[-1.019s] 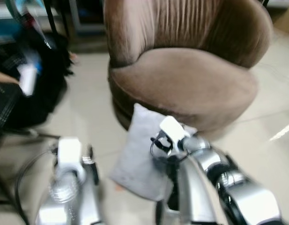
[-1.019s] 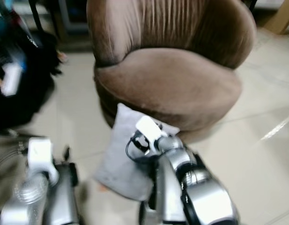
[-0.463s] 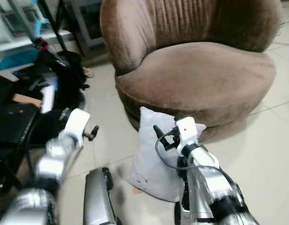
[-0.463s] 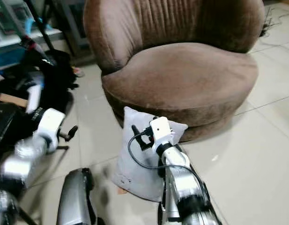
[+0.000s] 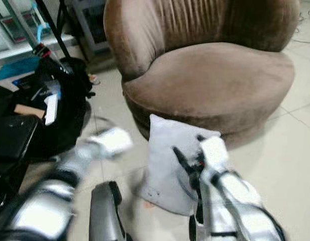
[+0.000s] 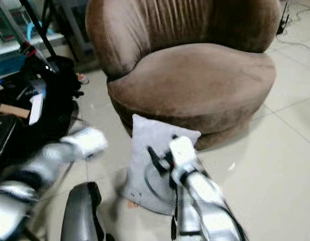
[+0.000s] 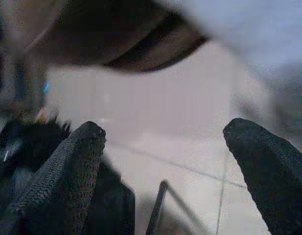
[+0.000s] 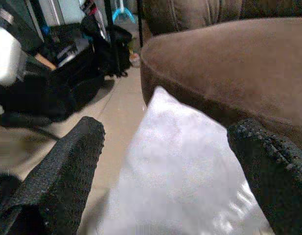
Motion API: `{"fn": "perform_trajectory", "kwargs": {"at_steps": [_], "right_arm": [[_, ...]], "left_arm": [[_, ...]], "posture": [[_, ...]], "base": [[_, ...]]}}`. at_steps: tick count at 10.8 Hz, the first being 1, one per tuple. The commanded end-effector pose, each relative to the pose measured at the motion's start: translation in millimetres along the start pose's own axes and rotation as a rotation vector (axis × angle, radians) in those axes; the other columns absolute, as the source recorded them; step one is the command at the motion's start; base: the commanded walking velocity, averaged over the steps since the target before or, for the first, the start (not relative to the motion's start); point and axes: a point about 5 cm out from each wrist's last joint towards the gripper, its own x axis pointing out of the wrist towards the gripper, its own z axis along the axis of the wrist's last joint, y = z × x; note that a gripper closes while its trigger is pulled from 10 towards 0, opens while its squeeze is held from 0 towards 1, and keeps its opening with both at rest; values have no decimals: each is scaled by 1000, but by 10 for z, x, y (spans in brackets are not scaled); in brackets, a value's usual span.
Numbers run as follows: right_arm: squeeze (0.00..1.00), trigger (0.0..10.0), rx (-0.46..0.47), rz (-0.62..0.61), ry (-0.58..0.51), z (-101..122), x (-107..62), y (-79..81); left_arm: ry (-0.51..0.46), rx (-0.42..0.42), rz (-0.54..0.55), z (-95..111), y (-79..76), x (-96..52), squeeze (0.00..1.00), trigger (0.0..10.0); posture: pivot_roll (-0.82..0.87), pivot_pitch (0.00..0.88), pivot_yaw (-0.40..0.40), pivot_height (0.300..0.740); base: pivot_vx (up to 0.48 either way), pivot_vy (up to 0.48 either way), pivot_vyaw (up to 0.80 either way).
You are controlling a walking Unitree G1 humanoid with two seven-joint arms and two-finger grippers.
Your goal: Move the pillow to the sofa from floor
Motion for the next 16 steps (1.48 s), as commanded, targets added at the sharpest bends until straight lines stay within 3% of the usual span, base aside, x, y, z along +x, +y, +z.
{"fn": "perform_trajectory", "kwargs": {"at_steps": [1,2,3,4,6,8,9,11,12,13,14,16], "right_arm": [[0,10000,5,-2,19,45,-139,-13],[0,10000,7,-12,37,52,-229,-30],[0,10000,1,-43,86,77,-531,-105],[0,10000,-9,-54,124,65,-680,-126],[0,10000,-14,-106,241,97,-1222,-180],[0,10000,-29,-119,310,155,-1510,-218],[0,10000,-26,-135,349,138,-1622,-233],[0,10000,-25,-140,386,79,-1697,-212],[0,10000,-16,-142,394,41,-1697,-213],[0,10000,-2,-138,407,-43,-1686,-207],[0,10000,11,-143,411,-87,-1673,-202],[0,10000,23,-127,411,-165,-1612,-169]], "left_arm": [[11,84,-11,56,-55,40,0,10000],[6,120,-26,115,-110,70,0,10000],[-3,154,-26,268,-217,138,0,10000],[12,158,-28,288,-267,157,0,10000],[83,144,-6,198,-379,165,0,10000],[95,104,30,212,-414,177,0,10000],[99,129,57,220,-396,179,0,10000],[57,72,138,323,-184,177,0,10000],[20,87,137,365,-91,165,0,10000],[-33,129,160,382,190,95,0,10000],[-57,118,197,370,441,14,0,10000],[-14,162,338,198,1064,-276,0,10000]], "posture": [[-337,72,163,403],[-345,79,161,403],[-398,157,126,403],[-425,179,113,403],[-516,251,53,403],[-542,266,26,403],[-553,274,17,403],[-538,257,31,403],[-511,248,38,403],[-478,233,54,403],[-459,228,59,403],[-430,225,66,403]], "base": [[0,0,0],[0,0,0],[0,0,0],[0,0,0],[0,0,0],[0,0,0],[0,0,0],[0,0,0],[0,0,0],[0,0,0],[0,0,0],[0,0,0]]}}
